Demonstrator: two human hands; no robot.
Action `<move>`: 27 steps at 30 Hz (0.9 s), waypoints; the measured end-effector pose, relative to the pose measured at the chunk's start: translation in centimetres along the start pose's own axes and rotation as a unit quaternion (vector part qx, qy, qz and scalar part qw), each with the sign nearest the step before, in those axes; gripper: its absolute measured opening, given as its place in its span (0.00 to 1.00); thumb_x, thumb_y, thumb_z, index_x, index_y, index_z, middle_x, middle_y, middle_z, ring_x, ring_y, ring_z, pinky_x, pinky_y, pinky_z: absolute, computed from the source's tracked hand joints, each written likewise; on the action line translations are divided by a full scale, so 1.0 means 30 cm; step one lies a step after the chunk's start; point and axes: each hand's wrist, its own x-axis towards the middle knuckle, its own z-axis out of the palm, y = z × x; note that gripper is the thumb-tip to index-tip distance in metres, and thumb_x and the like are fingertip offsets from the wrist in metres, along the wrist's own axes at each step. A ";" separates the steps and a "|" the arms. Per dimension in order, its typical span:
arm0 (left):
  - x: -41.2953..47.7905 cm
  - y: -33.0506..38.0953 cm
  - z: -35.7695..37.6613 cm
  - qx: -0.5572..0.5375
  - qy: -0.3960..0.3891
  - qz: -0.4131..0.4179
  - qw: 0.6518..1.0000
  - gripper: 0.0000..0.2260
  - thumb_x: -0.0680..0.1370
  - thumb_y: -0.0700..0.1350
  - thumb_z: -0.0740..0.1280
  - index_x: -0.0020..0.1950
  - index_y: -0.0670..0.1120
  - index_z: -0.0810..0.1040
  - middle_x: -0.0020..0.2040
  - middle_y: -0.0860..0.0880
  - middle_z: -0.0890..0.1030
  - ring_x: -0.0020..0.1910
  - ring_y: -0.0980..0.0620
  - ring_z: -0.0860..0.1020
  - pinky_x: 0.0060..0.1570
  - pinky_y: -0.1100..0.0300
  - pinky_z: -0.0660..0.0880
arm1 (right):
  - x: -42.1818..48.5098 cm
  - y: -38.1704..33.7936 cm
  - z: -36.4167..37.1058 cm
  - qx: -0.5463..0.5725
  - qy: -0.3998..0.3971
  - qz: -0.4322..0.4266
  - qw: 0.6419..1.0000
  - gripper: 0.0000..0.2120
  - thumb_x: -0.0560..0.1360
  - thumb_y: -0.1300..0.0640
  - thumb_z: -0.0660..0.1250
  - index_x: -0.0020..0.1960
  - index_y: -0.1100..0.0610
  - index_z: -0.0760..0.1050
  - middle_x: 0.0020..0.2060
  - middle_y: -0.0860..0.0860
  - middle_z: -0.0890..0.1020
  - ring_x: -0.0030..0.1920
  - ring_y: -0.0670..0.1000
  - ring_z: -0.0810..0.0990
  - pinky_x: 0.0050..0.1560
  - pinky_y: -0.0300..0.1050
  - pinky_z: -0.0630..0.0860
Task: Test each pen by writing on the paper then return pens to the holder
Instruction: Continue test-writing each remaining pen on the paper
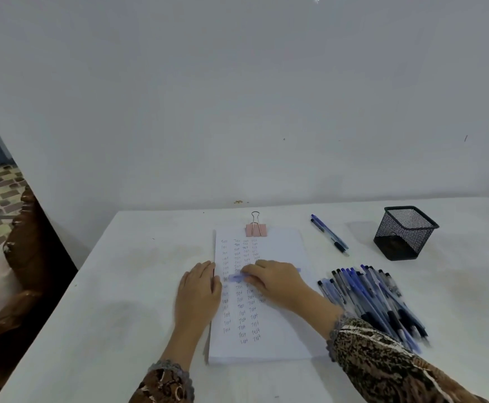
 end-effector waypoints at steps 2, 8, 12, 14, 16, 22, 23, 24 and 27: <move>0.003 0.000 0.000 0.000 0.003 0.003 1.000 0.19 0.80 0.47 0.54 0.69 0.43 0.69 0.68 0.49 0.72 0.68 0.51 0.68 0.71 0.54 0.60 | 0.000 -0.007 0.012 -0.015 0.005 0.000 1.000 0.19 0.77 0.47 0.51 0.40 0.53 0.77 0.28 0.45 0.77 0.24 0.48 0.75 0.21 0.34 0.57; -0.007 0.002 -0.009 -0.004 -0.002 0.018 1.000 0.28 0.75 0.57 0.47 0.67 0.44 0.71 0.65 0.49 0.74 0.66 0.51 0.70 0.69 0.53 0.62 | 0.015 -0.005 0.000 -0.071 -0.019 0.056 0.996 0.16 0.74 0.47 0.53 0.31 0.51 0.71 0.20 0.45 0.71 0.20 0.45 0.57 0.26 0.31 0.40; -0.003 0.004 -0.008 -0.008 -0.002 0.014 1.000 0.17 0.79 0.46 0.59 0.67 0.44 0.71 0.66 0.50 0.74 0.66 0.52 0.69 0.70 0.55 0.59 | 0.004 0.018 0.009 -0.047 -0.024 0.048 0.997 0.20 0.77 0.45 0.48 0.37 0.54 0.71 0.26 0.49 0.76 0.25 0.50 0.65 0.26 0.35 0.50; -0.003 0.004 -0.008 -0.007 0.001 0.013 1.000 0.17 0.79 0.46 0.59 0.67 0.44 0.71 0.66 0.50 0.73 0.66 0.52 0.69 0.70 0.56 0.59 | 0.008 0.024 0.005 -0.050 -0.041 0.052 0.997 0.16 0.80 0.47 0.50 0.38 0.53 0.67 0.29 0.51 0.76 0.27 0.52 0.68 0.26 0.37 0.53; -0.005 0.009 -0.010 -0.011 0.005 0.013 1.000 0.18 0.79 0.47 0.57 0.67 0.44 0.71 0.66 0.50 0.73 0.66 0.51 0.69 0.70 0.56 0.60 | 0.016 0.027 -0.004 -0.050 -0.091 0.078 0.992 0.15 0.81 0.47 0.49 0.41 0.52 0.66 0.34 0.52 0.78 0.32 0.53 0.70 0.27 0.39 0.54; 0.000 0.011 -0.010 0.016 -0.018 -0.011 1.000 0.22 0.80 0.48 0.55 0.73 0.44 0.62 0.73 0.49 0.64 0.72 0.52 0.60 0.73 0.57 0.54 | 0.045 0.026 -0.043 -0.079 -0.155 0.121 0.977 0.21 0.80 0.41 0.47 0.41 0.54 0.66 0.35 0.52 0.77 0.35 0.55 0.74 0.35 0.44 0.67; 0.001 0.011 -0.009 0.018 -0.021 -0.013 1.000 0.22 0.80 0.48 0.55 0.73 0.44 0.62 0.73 0.49 0.64 0.72 0.51 0.60 0.73 0.56 0.54 | 0.050 0.024 -0.047 -0.087 -0.161 0.120 0.976 0.22 0.80 0.41 0.46 0.41 0.54 0.67 0.34 0.52 0.76 0.35 0.55 0.75 0.36 0.44 0.68; 0.002 0.011 -0.010 0.019 -0.023 -0.013 0.999 0.22 0.80 0.49 0.55 0.73 0.44 0.62 0.73 0.49 0.64 0.72 0.51 0.61 0.73 0.55 0.55 | 0.055 0.025 -0.048 -0.093 -0.167 0.119 0.974 0.22 0.81 0.41 0.46 0.41 0.55 0.67 0.32 0.51 0.74 0.35 0.55 0.74 0.36 0.44 0.68; 0.001 0.012 -0.011 0.020 -0.022 -0.015 0.999 0.21 0.80 0.48 0.55 0.72 0.44 0.64 0.73 0.49 0.65 0.72 0.50 0.62 0.73 0.55 0.56 | 0.070 0.028 -0.042 -0.099 -0.186 0.112 0.971 0.18 0.81 0.45 0.46 0.42 0.55 0.66 0.28 0.48 0.67 0.35 0.54 0.72 0.34 0.42 0.66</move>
